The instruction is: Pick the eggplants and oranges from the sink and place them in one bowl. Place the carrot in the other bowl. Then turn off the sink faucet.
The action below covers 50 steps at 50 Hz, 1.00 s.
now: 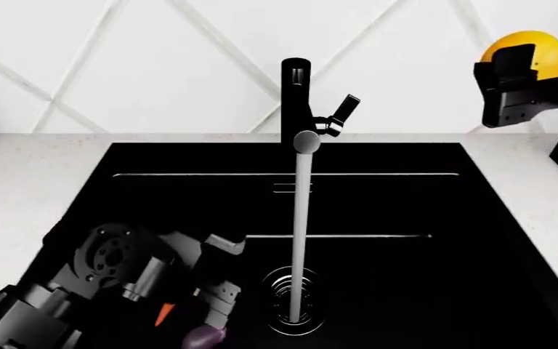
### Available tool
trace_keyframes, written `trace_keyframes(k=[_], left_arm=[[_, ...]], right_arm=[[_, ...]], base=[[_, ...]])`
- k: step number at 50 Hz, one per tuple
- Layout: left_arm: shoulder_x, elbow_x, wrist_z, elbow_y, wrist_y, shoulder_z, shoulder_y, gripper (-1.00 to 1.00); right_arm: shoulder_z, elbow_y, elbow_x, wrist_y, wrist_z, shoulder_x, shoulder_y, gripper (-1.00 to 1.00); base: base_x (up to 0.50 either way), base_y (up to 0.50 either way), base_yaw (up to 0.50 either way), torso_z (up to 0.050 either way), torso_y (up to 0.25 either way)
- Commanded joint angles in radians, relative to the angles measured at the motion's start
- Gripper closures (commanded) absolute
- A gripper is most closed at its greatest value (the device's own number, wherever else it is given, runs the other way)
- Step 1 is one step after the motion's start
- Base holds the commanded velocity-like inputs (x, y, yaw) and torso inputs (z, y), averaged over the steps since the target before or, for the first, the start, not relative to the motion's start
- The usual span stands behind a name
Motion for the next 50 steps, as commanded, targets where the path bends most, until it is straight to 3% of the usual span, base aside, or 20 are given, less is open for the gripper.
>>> trace_keyframes(k=[1, 21, 50], left_arm=[[0.017, 0.050, 0.077, -0.052, 0.062, 0.083, 0.010, -1.00], [0.077, 0.039, 0.114, -0.133, 0.055, 0.134, 0.046, -1.00], [0.139, 0.156, 0.219, -0.300, 0.159, 0.268, 0.057, -1.00]], right_arm=[[0.010, -0.031, -0.026, -0.027, -0.024, 0.018, -0.023, 1.00], [0.007, -0.046, -0.020, -0.052, -0.037, 0.054, -0.057, 1.00], [0.012, -0.074, -0.013, -0.098, -0.050, 0.084, -0.098, 1.00]], base=[[0.00, 0.00, 0.00, 0.000, 0.000], [0.00, 0.00, 0.00, 0.000, 0.000], [0.00, 0.00, 0.00, 0.000, 0.000]])
